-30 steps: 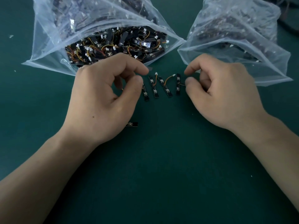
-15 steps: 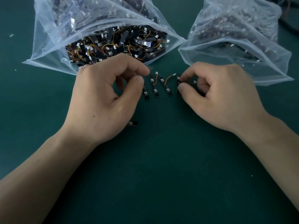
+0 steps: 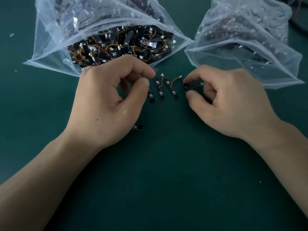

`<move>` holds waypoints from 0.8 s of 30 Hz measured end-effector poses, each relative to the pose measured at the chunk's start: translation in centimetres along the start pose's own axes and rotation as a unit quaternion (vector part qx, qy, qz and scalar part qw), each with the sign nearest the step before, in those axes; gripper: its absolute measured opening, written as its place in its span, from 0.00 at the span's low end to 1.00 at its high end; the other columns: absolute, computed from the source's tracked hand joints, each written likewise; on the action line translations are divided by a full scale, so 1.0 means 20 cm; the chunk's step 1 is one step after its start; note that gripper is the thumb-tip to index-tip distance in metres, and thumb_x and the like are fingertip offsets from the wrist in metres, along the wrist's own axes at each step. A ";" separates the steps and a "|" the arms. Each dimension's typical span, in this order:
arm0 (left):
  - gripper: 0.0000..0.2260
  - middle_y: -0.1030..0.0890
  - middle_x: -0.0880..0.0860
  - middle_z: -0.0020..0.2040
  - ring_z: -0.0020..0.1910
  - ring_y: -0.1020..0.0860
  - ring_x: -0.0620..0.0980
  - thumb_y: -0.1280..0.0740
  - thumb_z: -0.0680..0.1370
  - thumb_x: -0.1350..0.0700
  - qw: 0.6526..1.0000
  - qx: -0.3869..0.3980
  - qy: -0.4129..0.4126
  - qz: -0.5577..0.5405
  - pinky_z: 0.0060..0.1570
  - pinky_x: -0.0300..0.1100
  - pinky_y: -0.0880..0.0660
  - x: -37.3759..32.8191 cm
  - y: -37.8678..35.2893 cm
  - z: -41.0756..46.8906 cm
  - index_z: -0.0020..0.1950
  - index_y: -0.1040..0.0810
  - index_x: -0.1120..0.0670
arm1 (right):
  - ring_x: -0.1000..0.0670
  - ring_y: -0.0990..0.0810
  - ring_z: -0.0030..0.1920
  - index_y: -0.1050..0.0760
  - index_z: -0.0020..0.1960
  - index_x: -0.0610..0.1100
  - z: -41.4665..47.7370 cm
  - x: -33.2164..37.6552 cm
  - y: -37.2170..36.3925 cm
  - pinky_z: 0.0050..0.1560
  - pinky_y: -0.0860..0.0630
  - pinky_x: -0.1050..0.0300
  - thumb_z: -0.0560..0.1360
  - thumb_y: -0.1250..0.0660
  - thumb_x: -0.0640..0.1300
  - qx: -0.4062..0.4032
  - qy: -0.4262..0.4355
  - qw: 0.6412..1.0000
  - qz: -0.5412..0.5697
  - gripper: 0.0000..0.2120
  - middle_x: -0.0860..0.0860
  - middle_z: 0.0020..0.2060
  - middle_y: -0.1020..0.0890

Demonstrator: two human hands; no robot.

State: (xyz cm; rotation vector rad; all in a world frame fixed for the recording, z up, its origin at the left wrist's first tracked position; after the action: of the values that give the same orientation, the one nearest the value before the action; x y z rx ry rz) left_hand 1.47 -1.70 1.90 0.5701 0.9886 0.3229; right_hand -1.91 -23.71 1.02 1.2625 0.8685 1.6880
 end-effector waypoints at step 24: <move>0.08 0.18 0.42 0.39 0.40 0.20 0.48 0.32 0.81 0.61 1.000 0.014 0.009 -0.007 0.38 0.30 0.28 0.00 -0.01 0.00 0.51 0.15 0.51 | 0.53 0.25 0.33 0.22 0.62 0.55 0.00 0.00 0.00 0.37 0.28 0.53 0.73 0.35 0.49 0.042 0.026 0.998 0.043 0.17 0.55 0.28 0.28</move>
State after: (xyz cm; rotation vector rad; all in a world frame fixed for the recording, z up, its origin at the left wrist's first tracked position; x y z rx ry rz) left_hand 1.53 -1.77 1.77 0.5855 1.0154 0.3034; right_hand -1.95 -23.74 0.92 1.3349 0.9363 1.7740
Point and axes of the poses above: each hand's wrist, its own z-axis towards the middle knuckle, its own y-axis out of the back of the hand, x = y × z, the point moved 4 cm from there along z, towards the middle knuckle
